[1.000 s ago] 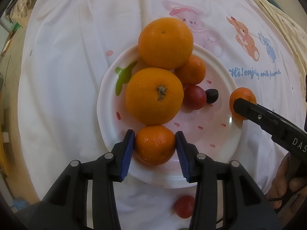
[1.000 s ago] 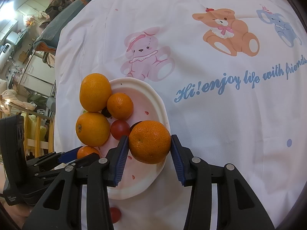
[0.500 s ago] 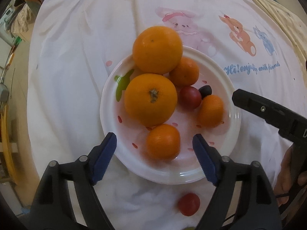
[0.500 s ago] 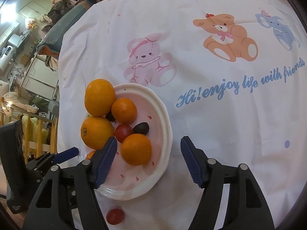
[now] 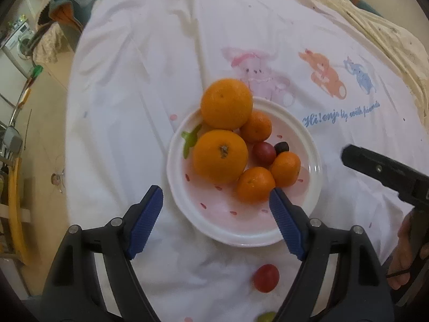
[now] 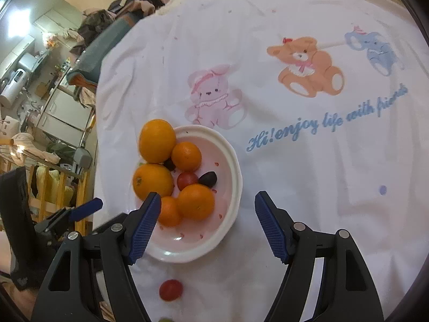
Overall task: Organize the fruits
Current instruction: 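Withdraw both open tools from the plate toward the tomato and green fruit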
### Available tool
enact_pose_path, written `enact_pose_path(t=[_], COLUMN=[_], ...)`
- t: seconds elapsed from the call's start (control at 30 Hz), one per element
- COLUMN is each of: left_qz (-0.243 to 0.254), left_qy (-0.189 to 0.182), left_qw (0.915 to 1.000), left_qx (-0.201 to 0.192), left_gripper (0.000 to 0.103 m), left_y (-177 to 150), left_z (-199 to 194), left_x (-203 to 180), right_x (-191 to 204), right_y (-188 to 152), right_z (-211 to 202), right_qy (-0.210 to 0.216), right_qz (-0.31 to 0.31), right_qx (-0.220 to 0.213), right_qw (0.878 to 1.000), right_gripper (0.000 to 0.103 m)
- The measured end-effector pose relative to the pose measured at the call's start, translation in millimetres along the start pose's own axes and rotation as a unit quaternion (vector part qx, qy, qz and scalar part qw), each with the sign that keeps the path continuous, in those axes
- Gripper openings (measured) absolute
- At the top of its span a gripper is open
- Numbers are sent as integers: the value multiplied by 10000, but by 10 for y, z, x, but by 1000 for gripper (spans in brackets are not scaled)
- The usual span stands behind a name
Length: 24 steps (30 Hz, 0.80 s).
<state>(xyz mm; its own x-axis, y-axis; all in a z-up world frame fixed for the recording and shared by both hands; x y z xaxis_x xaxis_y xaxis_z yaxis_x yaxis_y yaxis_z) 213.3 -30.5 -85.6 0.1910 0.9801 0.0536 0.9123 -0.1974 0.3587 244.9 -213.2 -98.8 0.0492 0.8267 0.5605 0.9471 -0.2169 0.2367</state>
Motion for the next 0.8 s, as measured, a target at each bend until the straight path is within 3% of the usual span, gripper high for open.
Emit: enact_pose_path(t=[0.43, 0.8], left_qz=[-138, -445], left_qy=[18, -260], left_qw=[9995, 9986], left_qx=[-283, -144], left_gripper=[79, 79], left_y=[-394, -760], left_z=[-438, -422], left_x=[-17, 24], right_x=[-91, -157], right_y=[-439, -712], right_z=[-383, -352], right_qy=[22, -134], right_qz=[94, 174], right_qx=[-145, 47], right_qw=[9998, 9997], right_gripper=[75, 75])
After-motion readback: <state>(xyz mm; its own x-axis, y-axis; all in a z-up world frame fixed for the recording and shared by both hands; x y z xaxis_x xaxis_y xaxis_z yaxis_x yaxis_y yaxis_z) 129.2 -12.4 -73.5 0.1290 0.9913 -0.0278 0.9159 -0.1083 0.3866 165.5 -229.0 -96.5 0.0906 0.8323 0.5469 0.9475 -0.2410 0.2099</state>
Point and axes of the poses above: each gripper's, at about its wrist camera, not at the fingertips, and z roughly the way its jaws point, x to its left, y to its top, the point moved 5 cm from there along z, roughly the way its jaws point, and after that the axes turned 13 degrees about z, right-handed, at the moved point
